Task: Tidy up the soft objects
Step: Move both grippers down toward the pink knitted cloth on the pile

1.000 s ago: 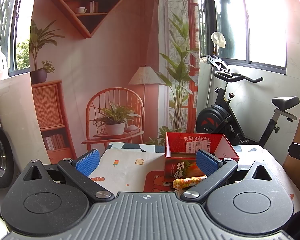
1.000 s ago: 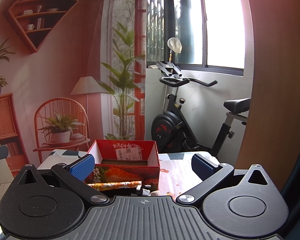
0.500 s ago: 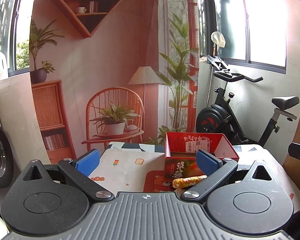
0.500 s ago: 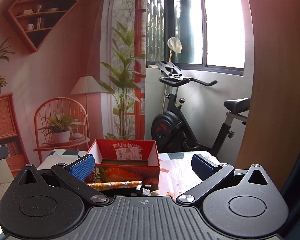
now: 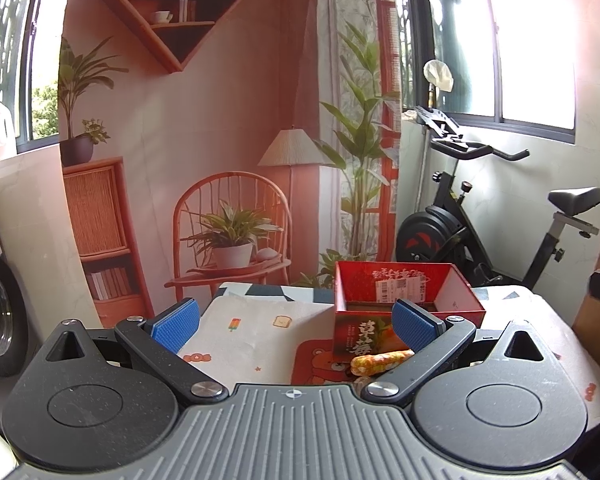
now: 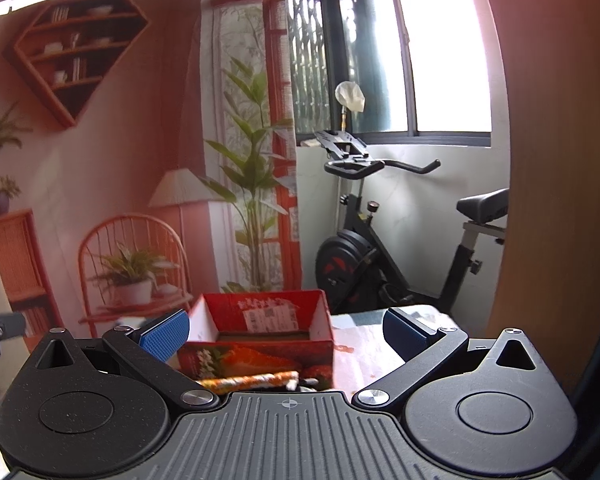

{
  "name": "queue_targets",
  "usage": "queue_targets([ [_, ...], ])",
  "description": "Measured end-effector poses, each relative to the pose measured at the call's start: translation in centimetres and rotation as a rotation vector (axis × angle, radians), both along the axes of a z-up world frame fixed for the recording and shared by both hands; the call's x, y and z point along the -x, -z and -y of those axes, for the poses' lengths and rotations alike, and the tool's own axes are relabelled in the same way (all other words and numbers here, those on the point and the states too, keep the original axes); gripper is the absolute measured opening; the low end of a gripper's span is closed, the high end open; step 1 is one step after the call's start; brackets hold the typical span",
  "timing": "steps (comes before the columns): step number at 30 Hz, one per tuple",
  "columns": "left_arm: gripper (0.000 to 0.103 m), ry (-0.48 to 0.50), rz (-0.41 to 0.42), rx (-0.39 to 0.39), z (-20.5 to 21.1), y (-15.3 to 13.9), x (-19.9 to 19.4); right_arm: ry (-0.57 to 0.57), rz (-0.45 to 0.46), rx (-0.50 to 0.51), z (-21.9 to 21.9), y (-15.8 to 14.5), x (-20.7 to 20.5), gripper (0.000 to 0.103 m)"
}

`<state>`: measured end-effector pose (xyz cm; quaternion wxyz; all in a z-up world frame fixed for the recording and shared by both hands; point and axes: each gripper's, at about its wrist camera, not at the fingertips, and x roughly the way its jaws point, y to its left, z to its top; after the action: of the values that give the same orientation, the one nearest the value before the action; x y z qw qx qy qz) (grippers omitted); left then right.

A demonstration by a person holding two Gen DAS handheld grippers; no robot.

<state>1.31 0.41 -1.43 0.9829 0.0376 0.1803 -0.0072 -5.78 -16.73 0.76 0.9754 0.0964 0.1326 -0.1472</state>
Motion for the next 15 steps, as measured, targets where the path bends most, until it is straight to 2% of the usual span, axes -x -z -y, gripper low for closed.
queue_targets([
  [3,0.103,-0.031,-0.013,-0.013,-0.5,1.4,-1.5,-0.011,0.058,-0.057,2.3,2.3,-1.0,0.103],
  [5,0.103,-0.051,-0.035,-0.013,-0.9,2.6,-2.8,-0.011,0.066,-0.066,3.4,4.3,-1.8,0.103],
  [10,0.103,-0.083,-0.102,0.001,-1.9,5.9,-5.9,0.014,0.009,-0.09,4.7,8.1,-4.2,0.103],
  [15,0.103,-0.053,-0.173,0.04,-2.7,8.9,-8.6,0.01,-0.075,-0.137,5.5,11.9,-6.7,0.103],
])
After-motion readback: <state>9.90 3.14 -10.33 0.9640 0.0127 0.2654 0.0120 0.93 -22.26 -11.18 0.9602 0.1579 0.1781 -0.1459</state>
